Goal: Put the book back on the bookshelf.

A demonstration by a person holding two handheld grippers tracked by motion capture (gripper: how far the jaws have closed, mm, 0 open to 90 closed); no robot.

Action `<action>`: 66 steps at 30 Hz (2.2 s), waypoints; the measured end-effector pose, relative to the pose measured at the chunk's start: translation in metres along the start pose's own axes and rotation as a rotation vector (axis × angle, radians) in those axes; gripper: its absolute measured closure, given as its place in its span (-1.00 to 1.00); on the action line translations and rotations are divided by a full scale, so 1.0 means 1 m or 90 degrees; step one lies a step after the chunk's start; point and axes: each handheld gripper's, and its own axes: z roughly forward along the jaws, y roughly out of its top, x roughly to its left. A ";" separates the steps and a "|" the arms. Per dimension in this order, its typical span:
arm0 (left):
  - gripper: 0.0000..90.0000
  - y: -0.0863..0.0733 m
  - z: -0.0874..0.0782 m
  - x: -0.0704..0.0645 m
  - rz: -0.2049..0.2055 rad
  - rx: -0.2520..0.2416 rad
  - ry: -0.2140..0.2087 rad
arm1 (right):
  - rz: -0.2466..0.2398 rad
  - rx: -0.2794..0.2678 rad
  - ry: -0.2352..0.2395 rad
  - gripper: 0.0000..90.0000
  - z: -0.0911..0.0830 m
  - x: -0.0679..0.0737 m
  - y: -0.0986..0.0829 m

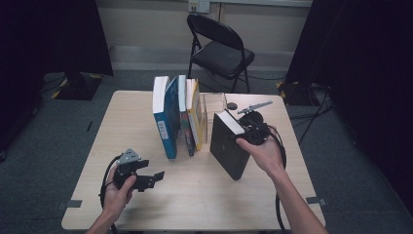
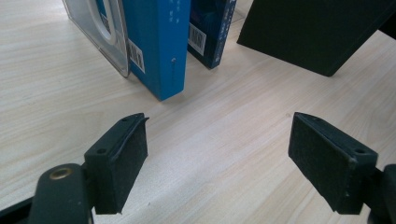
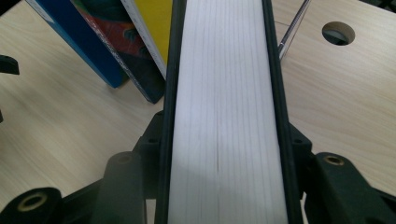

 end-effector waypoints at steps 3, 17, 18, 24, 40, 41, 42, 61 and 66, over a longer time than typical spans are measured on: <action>-0.57 -0.001 0.000 0.000 -0.001 -0.001 -0.002 | 0.008 0.022 0.007 0.08 0.004 -0.001 0.005; -0.56 -0.001 0.001 0.000 -0.003 0.004 0.000 | -0.020 0.168 -0.023 0.08 0.020 0.006 0.025; -0.56 -0.001 0.001 -0.001 -0.003 0.005 0.000 | -0.023 0.179 -0.019 0.07 0.021 0.006 0.026; -0.56 0.000 0.002 -0.002 0.003 0.006 -0.002 | -0.023 0.215 -0.031 0.10 0.024 0.007 0.031; -0.56 0.000 0.004 -0.001 0.008 0.009 -0.013 | -0.021 0.219 -0.058 0.17 0.026 0.015 0.031; -0.56 0.000 0.004 -0.001 0.010 0.009 -0.015 | -0.018 0.218 -0.059 0.18 0.026 0.016 0.031; -0.56 0.000 0.004 -0.001 0.009 0.008 -0.016 | -0.016 0.219 -0.060 0.18 0.026 0.016 0.032; -0.56 0.000 0.003 0.000 0.005 0.006 -0.012 | 0.028 0.176 -0.075 0.18 0.017 0.004 0.052; -0.56 0.000 0.003 0.000 0.005 0.006 -0.011 | 0.033 0.177 -0.084 0.18 0.020 0.003 0.057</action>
